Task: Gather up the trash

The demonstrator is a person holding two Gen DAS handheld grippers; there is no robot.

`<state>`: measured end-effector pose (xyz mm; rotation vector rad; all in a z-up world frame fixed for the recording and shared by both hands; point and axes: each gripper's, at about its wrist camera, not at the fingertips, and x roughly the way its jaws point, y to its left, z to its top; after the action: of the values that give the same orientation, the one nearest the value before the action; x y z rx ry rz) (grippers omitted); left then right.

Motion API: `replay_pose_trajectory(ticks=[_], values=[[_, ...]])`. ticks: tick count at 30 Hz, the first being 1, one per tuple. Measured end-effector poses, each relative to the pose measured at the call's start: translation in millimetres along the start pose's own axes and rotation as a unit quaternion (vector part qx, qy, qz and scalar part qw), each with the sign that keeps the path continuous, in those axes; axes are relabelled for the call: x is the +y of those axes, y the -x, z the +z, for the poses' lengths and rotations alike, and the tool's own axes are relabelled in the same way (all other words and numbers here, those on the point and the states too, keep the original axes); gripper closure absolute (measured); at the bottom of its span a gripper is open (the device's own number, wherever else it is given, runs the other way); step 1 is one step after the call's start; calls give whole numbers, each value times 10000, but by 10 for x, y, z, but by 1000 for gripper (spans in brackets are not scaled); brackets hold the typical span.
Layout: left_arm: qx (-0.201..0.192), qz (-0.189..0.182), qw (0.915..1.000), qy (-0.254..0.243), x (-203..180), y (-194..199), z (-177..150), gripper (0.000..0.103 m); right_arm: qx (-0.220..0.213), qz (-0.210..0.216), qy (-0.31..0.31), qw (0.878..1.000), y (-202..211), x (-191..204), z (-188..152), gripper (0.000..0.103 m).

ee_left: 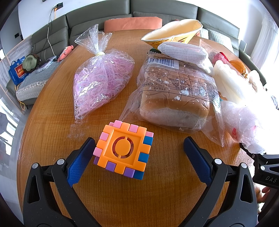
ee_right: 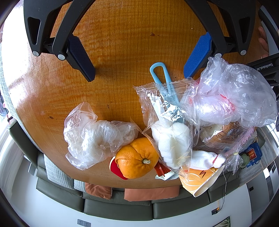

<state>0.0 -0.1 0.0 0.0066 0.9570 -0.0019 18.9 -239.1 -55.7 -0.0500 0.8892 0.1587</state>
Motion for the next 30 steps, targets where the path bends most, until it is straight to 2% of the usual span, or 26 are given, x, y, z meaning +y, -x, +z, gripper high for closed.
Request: replay_pose_trajectory(ticks=[25,30], values=[[-2,-9,10000,-12,-1,1,-1,6,-3,5,0,10000,0,-7,0,2],[107,-225,9994,-219,12,85,-22,6,85,119,-27,9999,31,-28,-49,3]])
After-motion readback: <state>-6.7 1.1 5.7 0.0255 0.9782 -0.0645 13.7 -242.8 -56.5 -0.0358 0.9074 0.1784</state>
